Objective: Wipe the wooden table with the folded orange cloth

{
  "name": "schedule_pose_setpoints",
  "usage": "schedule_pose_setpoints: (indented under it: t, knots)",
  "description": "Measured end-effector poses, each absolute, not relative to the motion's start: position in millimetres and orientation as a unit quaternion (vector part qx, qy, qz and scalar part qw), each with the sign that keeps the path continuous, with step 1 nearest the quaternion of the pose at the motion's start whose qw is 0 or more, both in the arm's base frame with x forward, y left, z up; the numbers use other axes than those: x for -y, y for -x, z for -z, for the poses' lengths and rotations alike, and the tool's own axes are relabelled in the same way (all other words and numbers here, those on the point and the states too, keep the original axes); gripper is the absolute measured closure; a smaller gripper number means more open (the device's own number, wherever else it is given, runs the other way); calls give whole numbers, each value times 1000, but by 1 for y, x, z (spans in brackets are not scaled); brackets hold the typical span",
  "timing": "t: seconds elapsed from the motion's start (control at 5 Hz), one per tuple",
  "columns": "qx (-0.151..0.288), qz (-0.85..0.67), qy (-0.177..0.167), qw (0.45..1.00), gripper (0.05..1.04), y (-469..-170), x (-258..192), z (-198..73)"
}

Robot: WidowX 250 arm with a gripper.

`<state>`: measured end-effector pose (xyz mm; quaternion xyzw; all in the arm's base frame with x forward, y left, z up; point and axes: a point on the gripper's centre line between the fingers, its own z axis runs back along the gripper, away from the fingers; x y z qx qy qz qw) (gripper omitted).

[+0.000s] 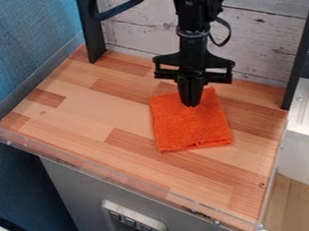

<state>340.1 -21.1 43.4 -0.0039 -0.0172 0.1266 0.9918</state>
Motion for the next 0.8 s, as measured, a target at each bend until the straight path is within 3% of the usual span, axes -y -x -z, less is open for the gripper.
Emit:
schedule_pose_setpoints:
  t: [0.8]
  knots:
    - [-5,-126,-1,992,1021,-326,20,-10]
